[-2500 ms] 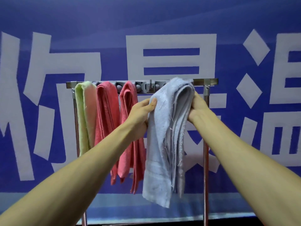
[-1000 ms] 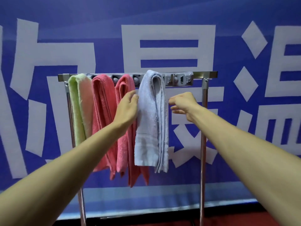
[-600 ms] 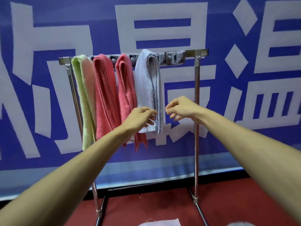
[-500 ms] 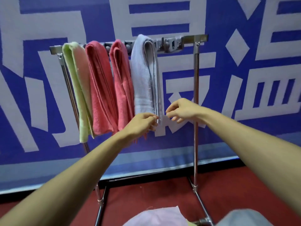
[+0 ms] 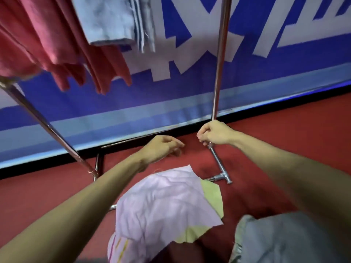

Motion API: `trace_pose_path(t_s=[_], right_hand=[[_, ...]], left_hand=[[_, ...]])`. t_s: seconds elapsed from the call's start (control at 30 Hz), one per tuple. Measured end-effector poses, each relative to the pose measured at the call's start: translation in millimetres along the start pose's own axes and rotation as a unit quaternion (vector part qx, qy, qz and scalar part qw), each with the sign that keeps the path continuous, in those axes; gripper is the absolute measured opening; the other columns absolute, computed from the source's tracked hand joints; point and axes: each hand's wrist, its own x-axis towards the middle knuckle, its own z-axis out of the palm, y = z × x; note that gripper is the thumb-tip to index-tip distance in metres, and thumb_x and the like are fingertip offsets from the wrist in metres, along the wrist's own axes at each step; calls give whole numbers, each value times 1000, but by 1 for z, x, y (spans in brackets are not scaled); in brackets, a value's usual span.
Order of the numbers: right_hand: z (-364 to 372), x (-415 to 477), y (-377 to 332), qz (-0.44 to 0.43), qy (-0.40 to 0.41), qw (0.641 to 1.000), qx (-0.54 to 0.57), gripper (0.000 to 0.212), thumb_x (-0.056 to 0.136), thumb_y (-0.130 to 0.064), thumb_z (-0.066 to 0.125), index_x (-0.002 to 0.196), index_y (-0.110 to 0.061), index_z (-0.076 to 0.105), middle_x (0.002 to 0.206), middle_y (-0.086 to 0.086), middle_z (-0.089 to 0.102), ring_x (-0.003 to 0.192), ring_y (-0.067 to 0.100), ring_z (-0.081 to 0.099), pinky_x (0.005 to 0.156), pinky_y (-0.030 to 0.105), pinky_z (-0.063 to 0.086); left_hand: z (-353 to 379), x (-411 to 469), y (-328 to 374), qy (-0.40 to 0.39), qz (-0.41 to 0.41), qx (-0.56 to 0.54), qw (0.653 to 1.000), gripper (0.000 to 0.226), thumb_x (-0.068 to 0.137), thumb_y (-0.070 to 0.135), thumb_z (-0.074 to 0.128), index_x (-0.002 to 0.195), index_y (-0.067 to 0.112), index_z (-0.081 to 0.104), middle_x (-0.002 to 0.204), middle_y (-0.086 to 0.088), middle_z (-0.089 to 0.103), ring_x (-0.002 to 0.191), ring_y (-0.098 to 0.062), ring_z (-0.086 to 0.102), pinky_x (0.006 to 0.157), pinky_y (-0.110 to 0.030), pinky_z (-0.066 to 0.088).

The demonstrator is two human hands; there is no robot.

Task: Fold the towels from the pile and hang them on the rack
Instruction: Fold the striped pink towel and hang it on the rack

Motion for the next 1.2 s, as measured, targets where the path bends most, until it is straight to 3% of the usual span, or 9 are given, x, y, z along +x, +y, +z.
trace_pose_path(t_s=[0.33,0.47,0.6,0.7,0.8,0.9,1.0,1.1,1.2], right_hand=[[110,52,139,163,-56,985,-25,23,88,-17,53,97,-1,68,88,13,68,76,23,60,69,34,51],[152,57,181,210,-64,971,-90,21,86,-8,46,82,-3,65,87,15,67,90,31,62,63,25,43],[183,55,208,254,-54,961,-100,24,89,-13,48,100,0,65,109,19,66,110,34,60,79,29,46],[201,58,222,251,-44,963,-91,16,84,-22,57,76,-10,64,89,16,63,105,32,62,76,28,44],[210,56,220,236,-15,969,-70,23,79,-30,64,95,-15,71,98,8,68,102,24,63,81,27,49],[210,54,215,214,-8,975,-66,7,80,-33,66,82,-27,70,75,-1,58,86,21,63,78,28,50],[203,57,207,214,-26,972,-90,27,84,-38,62,64,-20,54,67,-4,50,80,16,53,80,29,47],[186,58,187,200,-49,978,-24,41,88,-27,59,55,-21,35,67,-1,45,70,17,44,67,28,37],[160,54,152,124,-45,989,61,41,87,-9,60,54,-21,38,56,-5,35,54,10,33,50,22,29]], left_hand=[[44,70,-107,-73,-90,0,993,19,94,14,52,94,15,70,91,-2,71,82,-11,65,76,-20,48],[61,83,-148,-86,-132,3,988,21,95,14,51,100,9,70,91,-2,70,82,-11,64,76,-21,48],[78,87,-175,-104,-156,-2,982,21,96,16,50,100,12,69,93,-1,70,83,-11,64,79,-23,47],[85,87,-185,-107,-172,-10,979,21,96,15,49,101,10,69,92,-2,69,81,-11,63,80,-24,47],[87,86,-189,-103,-178,-14,979,21,96,13,49,102,9,68,89,-1,69,79,-10,63,78,-23,46],[83,85,-189,-95,-182,-9,979,21,96,12,48,100,10,69,87,0,69,79,-10,63,77,-22,46],[74,83,-183,-91,-177,0,980,21,96,12,48,100,10,69,89,-1,70,80,-12,64,77,-23,46],[62,76,-167,-87,-161,10,983,21,96,12,48,101,11,69,93,-3,70,82,-12,65,76,-22,46],[46,65,-140,-71,-142,4,987,20,96,10,49,98,12,68,91,-4,70,82,-14,65,78,-24,47]])
